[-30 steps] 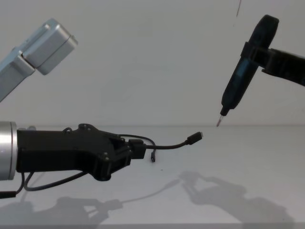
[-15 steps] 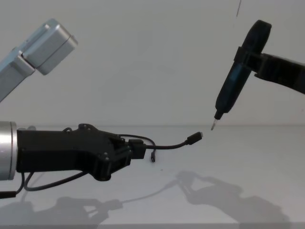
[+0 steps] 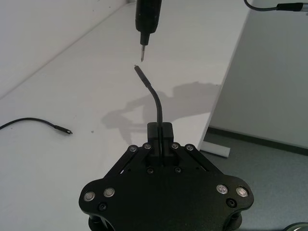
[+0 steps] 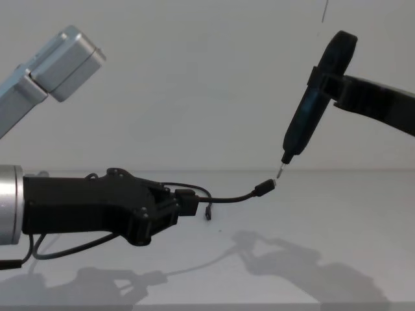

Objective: Pick up the data cable with the one hand.

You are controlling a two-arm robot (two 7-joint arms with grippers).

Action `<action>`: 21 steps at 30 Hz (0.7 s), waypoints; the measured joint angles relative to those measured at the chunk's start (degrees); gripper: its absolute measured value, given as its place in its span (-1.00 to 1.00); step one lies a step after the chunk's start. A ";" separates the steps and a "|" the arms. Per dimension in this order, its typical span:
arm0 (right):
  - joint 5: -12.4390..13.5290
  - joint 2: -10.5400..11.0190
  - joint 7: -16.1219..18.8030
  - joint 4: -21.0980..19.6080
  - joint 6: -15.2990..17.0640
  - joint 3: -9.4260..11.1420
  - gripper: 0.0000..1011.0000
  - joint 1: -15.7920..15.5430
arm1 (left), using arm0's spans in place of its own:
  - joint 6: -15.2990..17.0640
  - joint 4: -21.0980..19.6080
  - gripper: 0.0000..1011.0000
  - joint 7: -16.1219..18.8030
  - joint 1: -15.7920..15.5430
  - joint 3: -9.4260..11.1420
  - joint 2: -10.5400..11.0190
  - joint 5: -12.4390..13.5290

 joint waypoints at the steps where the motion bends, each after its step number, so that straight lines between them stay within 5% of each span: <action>1: 0.00 -0.04 0.01 0.13 -0.02 -0.05 -0.47 0.09 | 0.00 0.00 -0.91 0.00 0.00 0.00 0.00 0.00; 21: 0.09 -1.00 0.18 3.02 -0.42 -0.40 -0.47 1.91 | 0.00 0.00 -0.91 0.00 0.00 0.00 0.00 0.00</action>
